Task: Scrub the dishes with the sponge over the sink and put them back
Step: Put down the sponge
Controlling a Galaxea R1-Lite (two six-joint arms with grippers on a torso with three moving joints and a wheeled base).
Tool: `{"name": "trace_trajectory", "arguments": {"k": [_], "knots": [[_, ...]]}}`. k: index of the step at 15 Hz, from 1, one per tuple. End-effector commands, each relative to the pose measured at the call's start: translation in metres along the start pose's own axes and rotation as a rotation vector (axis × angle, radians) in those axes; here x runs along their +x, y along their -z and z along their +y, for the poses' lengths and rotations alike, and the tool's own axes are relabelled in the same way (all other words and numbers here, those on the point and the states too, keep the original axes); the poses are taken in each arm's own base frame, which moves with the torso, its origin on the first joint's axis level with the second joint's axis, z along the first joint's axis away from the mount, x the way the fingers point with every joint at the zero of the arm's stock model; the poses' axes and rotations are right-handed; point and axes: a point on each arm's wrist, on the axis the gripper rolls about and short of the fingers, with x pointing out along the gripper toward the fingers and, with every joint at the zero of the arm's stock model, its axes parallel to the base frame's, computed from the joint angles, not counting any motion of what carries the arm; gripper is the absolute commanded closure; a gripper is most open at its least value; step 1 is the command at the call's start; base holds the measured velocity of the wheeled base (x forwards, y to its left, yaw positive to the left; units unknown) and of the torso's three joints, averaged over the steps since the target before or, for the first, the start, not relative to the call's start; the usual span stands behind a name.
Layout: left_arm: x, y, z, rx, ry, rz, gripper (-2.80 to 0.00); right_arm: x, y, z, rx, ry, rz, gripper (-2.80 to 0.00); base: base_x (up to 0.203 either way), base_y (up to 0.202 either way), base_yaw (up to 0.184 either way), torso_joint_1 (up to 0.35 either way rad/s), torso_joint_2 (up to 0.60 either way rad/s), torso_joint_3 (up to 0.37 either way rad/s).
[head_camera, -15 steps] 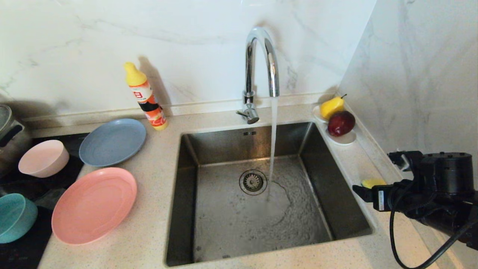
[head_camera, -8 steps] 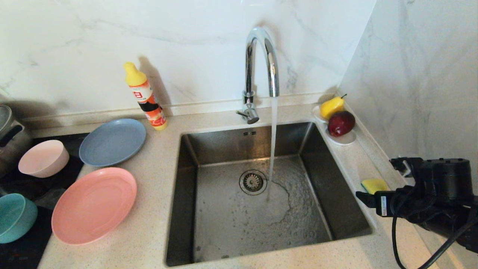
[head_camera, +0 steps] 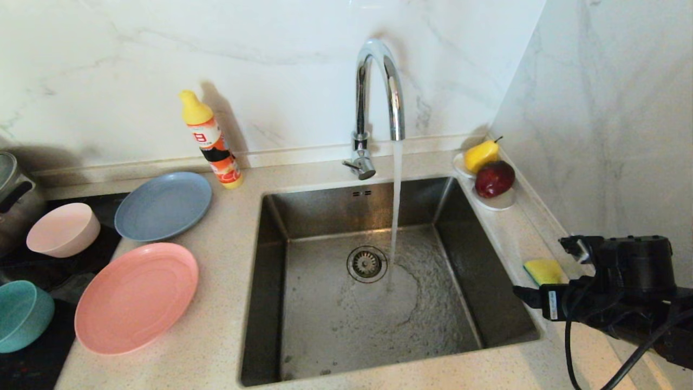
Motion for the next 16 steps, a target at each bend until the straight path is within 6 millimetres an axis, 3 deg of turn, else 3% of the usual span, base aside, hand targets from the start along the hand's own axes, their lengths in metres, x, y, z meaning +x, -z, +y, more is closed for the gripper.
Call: {"name": "trace_trajectory", "arguments": {"k": [1,10,16], "knots": [[0.000,0.000,0.000,0.000,0.000,0.002,0.00,0.000,0.000,0.002,-0.002,-0.010,-0.003,-2.80,0.000,0.000,0.000,0.000,0.00,0.000],[0.000,0.000,0.000,-0.001,-0.001,0.002,0.00,-0.003,0.010,0.019,0.031,-0.084,0.032,-2.80,0.000,0.000,0.000,0.000,0.00,0.000],[0.000,0.000,0.000,0.000,-0.001,0.002,0.00,-0.005,0.002,0.017,0.029,-0.045,-0.027,-2.80,0.000,0.000,0.000,0.000,0.00,0.000]]}}
